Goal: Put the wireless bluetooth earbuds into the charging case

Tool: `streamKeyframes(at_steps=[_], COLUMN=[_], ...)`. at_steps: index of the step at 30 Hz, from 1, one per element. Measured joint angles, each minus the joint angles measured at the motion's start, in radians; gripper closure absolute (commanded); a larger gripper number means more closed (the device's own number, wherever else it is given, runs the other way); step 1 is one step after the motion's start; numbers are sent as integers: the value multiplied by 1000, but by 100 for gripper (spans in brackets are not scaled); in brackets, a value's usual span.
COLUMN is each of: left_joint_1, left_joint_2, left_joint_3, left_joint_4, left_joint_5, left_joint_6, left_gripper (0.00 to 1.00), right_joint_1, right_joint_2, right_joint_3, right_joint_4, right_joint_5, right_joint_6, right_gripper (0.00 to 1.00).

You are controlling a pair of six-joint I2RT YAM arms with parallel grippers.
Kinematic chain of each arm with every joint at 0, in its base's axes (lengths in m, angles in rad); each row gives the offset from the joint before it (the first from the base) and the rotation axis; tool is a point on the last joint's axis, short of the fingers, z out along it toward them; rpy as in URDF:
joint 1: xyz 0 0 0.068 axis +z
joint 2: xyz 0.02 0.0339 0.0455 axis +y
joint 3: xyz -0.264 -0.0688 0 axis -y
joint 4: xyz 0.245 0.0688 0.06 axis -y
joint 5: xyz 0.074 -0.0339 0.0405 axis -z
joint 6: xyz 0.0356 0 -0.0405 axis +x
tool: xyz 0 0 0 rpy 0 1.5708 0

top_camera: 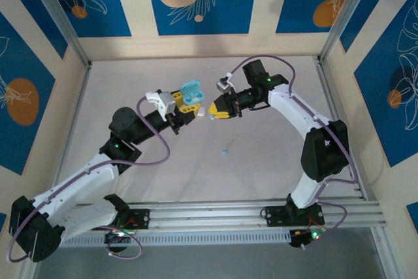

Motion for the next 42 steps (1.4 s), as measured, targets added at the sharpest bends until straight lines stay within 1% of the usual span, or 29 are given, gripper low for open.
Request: streamKeyframes(at_steps=[6,10,15,27,32,37,42], left_joint_1=[0,0,0,0,0,0,0], left_joint_2=[0,1,1,29,32,37,64], left_joint_3=[0,0,0,0,0,0,0], left_joint_4=[-6,-7,-7,-7,-7,-6,-6], left_joint_5=[0,0,0,0,1,5,24], left_joint_6=[6,6,6,5,5,6,5], left_gripper=[66,66,66,66,66,66,66], right_joint_1=[-5,-25,-55,-63,-72,-93,-99], right_joint_2=[-1,-30,-96,-115,-152,-250,-334], right_joint_3=[2,-4,-66,-95,-95,-89,-45], right_joint_4=[9,61,170,277,278,287,303], right_joint_5=[-20,29,76,91,144,199,221], right_joint_6=[39,147,290,446,456,451,410], right_gripper=[82,83,82,82,82,82,82])
